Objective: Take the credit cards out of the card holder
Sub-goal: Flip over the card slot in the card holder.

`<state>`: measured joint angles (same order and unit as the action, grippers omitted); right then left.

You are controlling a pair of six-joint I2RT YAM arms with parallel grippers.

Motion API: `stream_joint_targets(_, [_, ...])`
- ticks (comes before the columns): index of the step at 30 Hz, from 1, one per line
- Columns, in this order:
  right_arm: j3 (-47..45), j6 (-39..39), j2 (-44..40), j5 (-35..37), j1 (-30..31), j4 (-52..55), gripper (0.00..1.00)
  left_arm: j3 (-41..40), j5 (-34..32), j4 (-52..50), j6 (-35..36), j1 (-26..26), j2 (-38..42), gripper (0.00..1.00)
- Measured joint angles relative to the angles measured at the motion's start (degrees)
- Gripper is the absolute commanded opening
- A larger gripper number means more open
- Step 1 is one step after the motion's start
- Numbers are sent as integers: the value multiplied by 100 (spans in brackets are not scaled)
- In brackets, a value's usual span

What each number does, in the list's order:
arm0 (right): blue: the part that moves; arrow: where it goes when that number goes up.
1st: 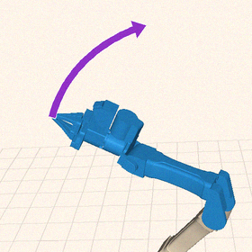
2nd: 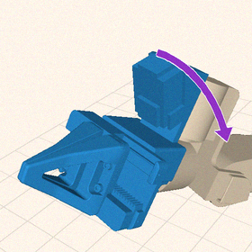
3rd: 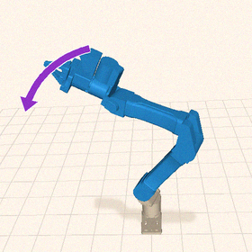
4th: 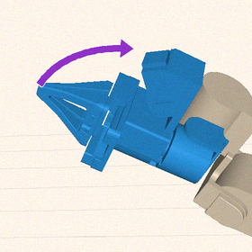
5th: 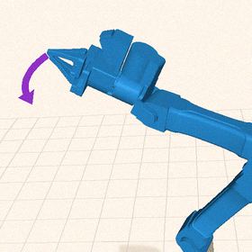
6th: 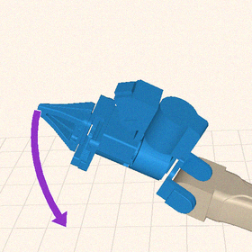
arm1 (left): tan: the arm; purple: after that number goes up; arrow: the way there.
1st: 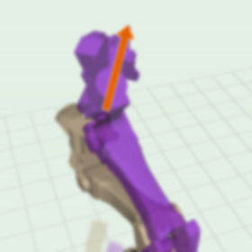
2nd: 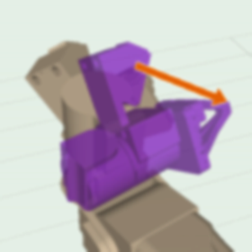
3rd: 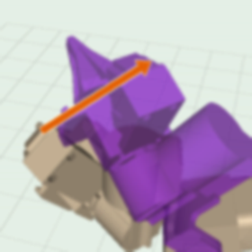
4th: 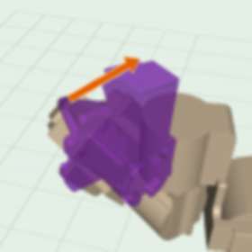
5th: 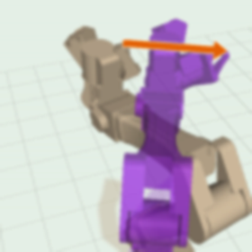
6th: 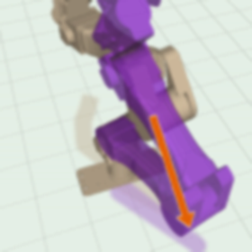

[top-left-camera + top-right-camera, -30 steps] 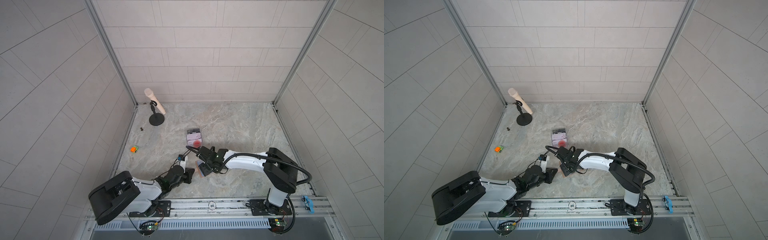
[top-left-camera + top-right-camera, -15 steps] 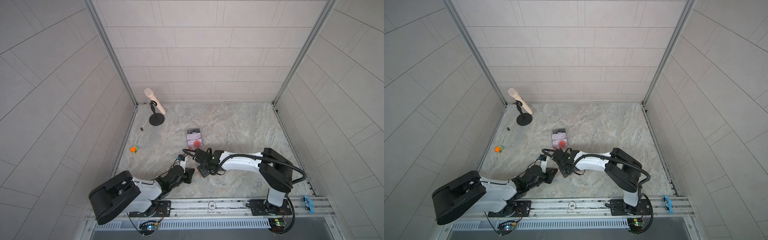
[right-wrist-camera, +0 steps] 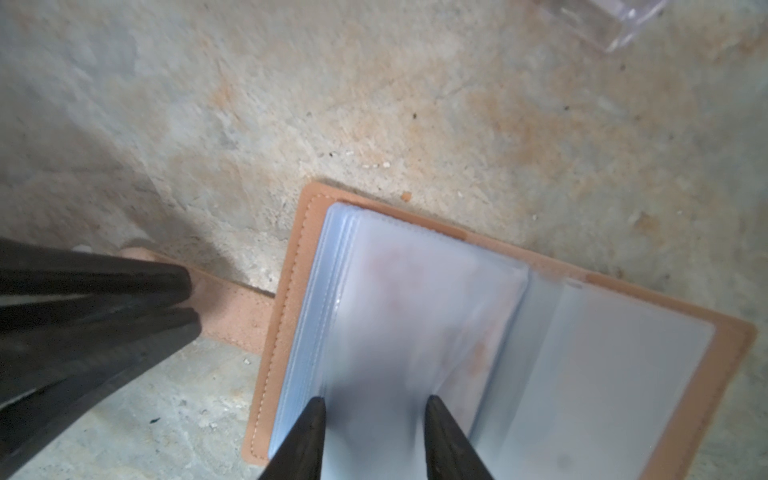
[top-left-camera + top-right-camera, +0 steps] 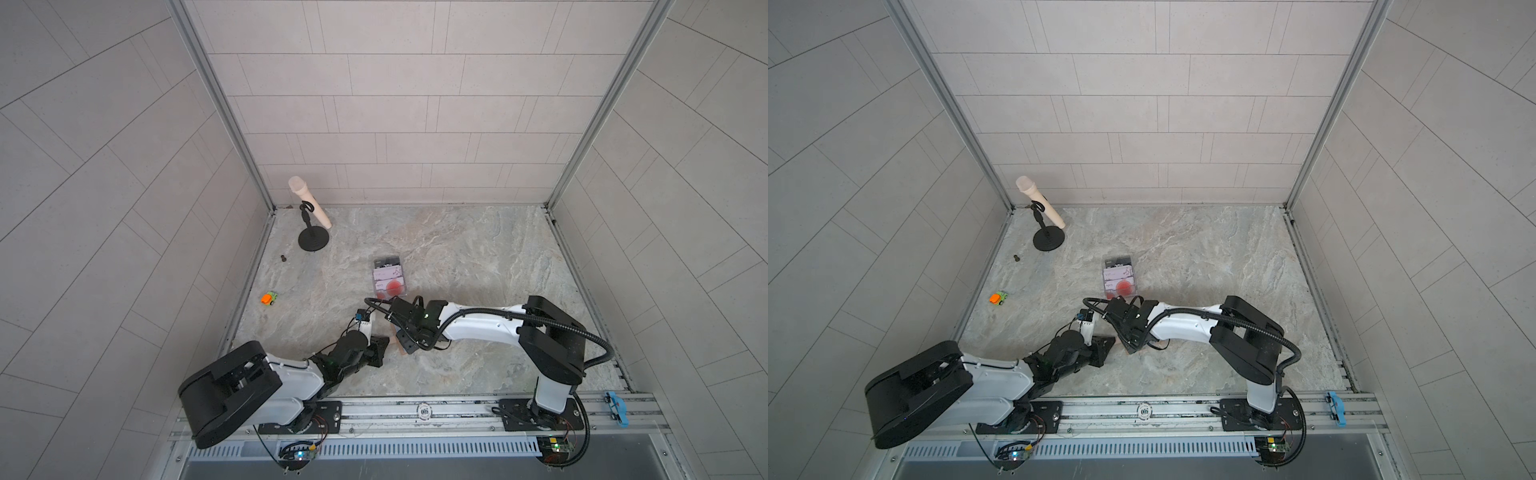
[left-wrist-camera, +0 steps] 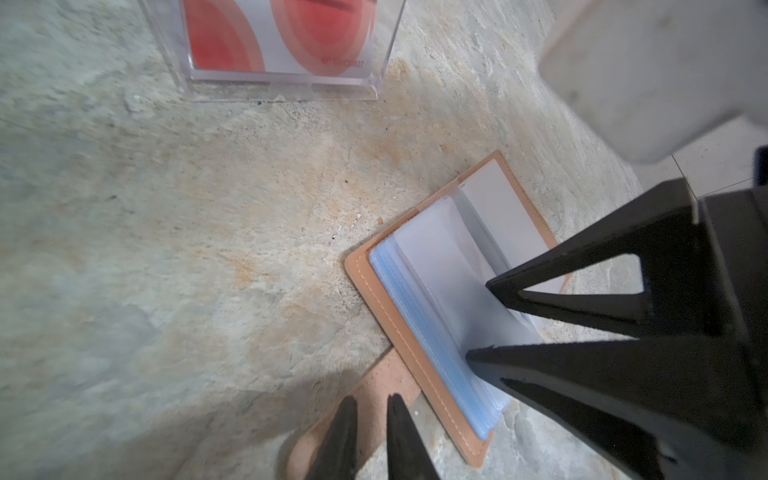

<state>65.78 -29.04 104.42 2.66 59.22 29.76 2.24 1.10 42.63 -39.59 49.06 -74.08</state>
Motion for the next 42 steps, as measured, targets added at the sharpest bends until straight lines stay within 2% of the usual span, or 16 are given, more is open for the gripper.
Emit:
stream_joint_targets(7, [-4,17,-4,2,-125,24,21,0,-2,44,0,0,-48,20])
stream_joint_targets(13, [-26,22,-24,4,-190,35,17,0,-4,68,0,0,-76,20])
stream_joint_targets(28, [-540,26,-527,-214,-588,-76,17,2,-4,72,0,0,-87,20])
stream_joint_targets(42, [-1134,-81,-968,-553,-979,-297,22,20,-7,76,0,0,-136,20])
